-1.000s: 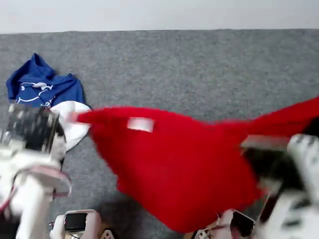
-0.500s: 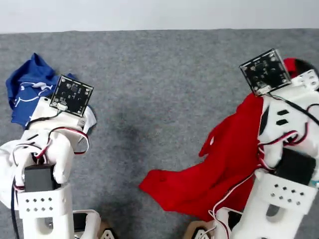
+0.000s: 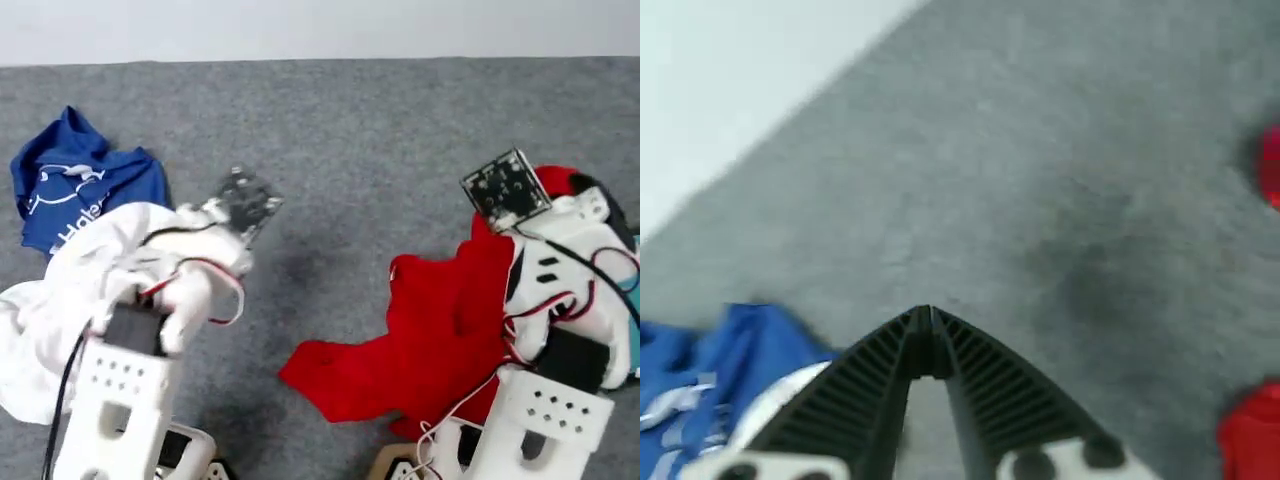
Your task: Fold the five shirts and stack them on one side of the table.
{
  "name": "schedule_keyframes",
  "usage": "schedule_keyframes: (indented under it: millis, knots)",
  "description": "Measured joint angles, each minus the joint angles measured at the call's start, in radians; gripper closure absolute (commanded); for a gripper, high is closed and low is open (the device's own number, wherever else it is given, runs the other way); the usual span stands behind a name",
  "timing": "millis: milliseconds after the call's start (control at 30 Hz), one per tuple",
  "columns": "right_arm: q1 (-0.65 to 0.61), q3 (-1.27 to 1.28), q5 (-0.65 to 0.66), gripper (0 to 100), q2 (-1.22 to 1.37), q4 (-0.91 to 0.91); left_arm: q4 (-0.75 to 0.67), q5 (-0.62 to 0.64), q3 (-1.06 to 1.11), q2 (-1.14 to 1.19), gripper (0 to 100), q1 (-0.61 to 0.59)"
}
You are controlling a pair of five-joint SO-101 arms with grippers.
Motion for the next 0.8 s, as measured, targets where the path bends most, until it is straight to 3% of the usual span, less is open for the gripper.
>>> schedule_keyframes:
  millis: [433,667,800]
  knots:
    - [0.242,0.137,0.135,98.8,-0.092,0.000,-0.015,0.008,-0.391,0.712,100,0.242]
    - [0.341,0.137,0.150,98.8,-0.095,-0.002,0.000,0.008,-0.704,1.039,89,0.292]
    - [0.390,0.137,0.157,98.8,-0.095,-0.041,0.057,0.008,-0.872,1.186,88,0.305]
